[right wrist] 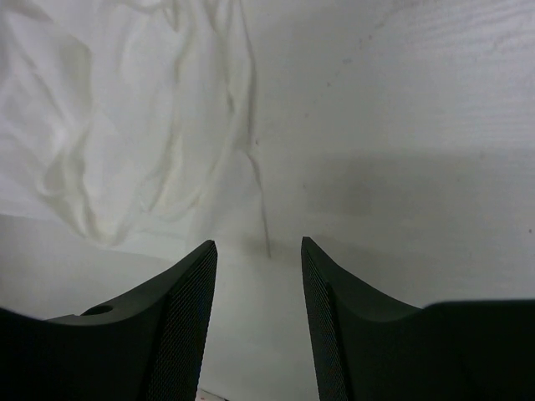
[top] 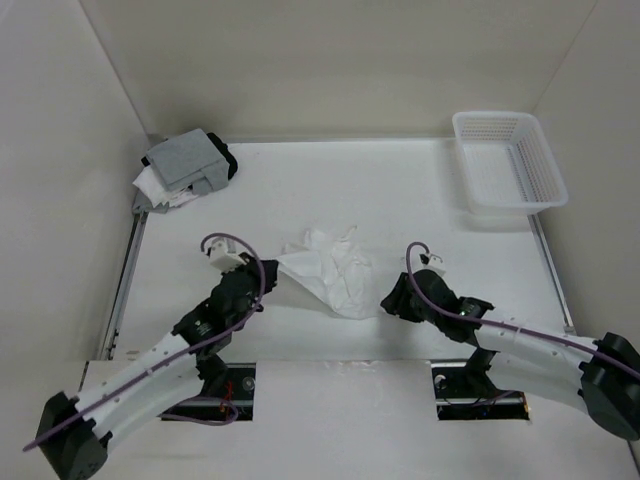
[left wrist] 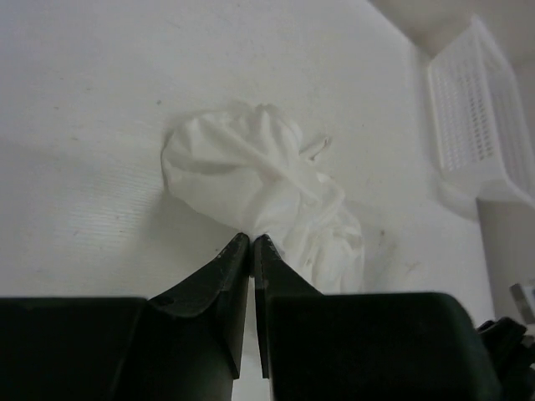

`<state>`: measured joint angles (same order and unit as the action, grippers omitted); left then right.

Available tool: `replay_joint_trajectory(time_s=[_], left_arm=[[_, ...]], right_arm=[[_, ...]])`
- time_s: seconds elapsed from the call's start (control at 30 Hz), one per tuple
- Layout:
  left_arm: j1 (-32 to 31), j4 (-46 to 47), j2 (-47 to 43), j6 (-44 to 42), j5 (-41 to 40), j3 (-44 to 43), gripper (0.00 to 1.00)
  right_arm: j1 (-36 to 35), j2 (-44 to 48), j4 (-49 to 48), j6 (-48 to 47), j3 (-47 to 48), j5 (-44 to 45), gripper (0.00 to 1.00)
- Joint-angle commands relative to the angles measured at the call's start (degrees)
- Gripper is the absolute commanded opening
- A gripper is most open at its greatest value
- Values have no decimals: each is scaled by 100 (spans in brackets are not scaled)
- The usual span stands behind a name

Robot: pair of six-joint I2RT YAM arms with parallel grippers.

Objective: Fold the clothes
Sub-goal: Flatten the tank top out

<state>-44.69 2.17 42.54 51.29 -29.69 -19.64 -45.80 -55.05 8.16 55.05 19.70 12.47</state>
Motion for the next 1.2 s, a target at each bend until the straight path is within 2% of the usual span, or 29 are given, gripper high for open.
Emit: replay_joint_trajectory(time_s=[0.0,0.17,0.43,0.47,0.63,0.77,0.97,1.07,1.17], left_arm=[[306,-1182,-1105,636,-98,574,6],[702,-1668,-1828,936,261,1005,6],[844,-1150,-1513,734,438,971,6],[835,-1106,-1486,707,438,936,6],[861,-877,-1363,497,420,690,6],[905,-526,-1170,67,385,146,6],[923,-209,-1002,-944,61,-1330,5],[870,98,-1029,-1278,-124,-1884,5],[782,528,-863,-1560,-186,-2377,5]], right_arm=[[-222,3,616,471,78,54,50],[-364,-427,152,542,42,-156,43],[-364,-1060,-842,542,113,-790,44],[-364,-1209,-912,542,130,-868,41],[-320,-1465,-1176,437,349,-1141,10],[-118,-659,-914,148,656,-923,1],[-56,1248,605,-809,2052,306,0],[-205,1610,1063,-1337,3019,782,0],[-424,1559,1152,-1680,3802,1107,0]])
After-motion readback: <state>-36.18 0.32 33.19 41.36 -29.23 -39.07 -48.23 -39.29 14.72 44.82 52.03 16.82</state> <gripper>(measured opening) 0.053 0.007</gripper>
